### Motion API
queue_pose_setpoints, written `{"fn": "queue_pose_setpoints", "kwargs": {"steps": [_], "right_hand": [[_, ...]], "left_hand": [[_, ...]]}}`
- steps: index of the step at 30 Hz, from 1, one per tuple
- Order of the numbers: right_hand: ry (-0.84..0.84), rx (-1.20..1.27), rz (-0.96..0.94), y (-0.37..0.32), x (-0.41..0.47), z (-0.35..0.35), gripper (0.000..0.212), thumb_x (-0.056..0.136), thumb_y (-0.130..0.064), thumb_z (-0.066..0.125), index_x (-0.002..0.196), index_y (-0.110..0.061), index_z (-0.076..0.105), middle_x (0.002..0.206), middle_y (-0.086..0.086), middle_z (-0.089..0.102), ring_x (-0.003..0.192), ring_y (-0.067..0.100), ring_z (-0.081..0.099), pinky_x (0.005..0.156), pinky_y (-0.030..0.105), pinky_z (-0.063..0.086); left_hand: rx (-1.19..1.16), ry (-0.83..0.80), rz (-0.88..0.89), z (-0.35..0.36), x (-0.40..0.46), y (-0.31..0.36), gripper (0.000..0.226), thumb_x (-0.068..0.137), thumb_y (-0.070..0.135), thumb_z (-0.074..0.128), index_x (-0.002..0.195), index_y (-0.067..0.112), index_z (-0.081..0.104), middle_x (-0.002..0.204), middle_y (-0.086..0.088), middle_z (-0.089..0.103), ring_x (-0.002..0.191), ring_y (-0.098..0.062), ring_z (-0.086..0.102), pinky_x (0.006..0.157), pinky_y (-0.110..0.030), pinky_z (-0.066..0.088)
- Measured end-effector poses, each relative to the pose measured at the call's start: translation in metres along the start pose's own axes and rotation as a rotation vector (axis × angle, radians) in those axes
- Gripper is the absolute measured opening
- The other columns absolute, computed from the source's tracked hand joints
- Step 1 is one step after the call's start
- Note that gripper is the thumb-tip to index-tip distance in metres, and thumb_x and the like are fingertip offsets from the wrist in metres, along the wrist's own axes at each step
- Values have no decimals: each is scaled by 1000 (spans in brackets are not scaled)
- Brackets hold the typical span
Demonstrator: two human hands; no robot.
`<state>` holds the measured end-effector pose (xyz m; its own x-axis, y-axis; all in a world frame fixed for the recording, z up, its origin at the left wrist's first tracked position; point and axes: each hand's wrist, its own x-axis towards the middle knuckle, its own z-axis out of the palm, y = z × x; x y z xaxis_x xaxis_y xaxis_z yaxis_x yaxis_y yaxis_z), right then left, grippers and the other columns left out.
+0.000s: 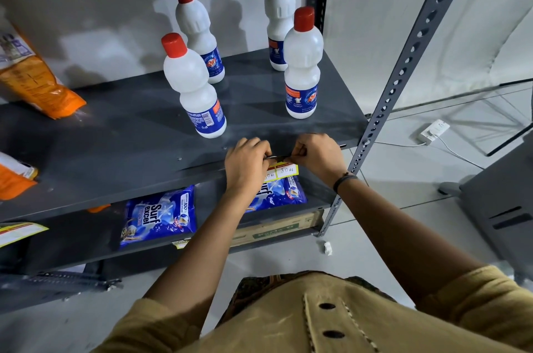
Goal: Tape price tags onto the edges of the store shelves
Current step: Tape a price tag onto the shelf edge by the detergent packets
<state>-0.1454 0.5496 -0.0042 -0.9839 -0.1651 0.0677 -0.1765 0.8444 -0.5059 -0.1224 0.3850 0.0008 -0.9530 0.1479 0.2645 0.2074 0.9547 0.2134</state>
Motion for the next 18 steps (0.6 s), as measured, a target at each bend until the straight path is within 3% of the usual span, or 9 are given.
{"fn": "queue_pose_setpoints", "kwargs": {"steps": [4,12,15,18], "right_hand": [[2,17,-18,2,1,1,20,75,-31,72,79,-13,65,86,7,73,77,23,63,55,23,37],[-43,123,-9,8,0,1,17,73,-28,73,81,-17,64,86,4,71,78,20,64,65,33,53],[-75,205,-21,9,0,-5,17,75,-24,73,86,-14,65,88,6,72,80,21,65,71,36,56],[39,274,-43,3,-1,-24,18,75,-26,73,85,-14,65,86,3,70,76,17,64,71,33,56]], "left_hand": [[-75,9,-51,2,3,-2,3,81,15,62,83,15,61,94,0,67,91,-21,54,59,-29,31],[-127,-22,-55,3,3,-8,13,77,23,70,86,18,61,95,0,65,93,-20,55,60,-28,37],[-293,-99,-87,-6,9,-11,14,75,24,72,85,19,64,92,1,66,83,-13,57,63,-28,43],[-543,-75,-107,-24,16,-4,12,77,21,72,86,17,65,88,2,68,77,-11,62,72,-34,54]]}}
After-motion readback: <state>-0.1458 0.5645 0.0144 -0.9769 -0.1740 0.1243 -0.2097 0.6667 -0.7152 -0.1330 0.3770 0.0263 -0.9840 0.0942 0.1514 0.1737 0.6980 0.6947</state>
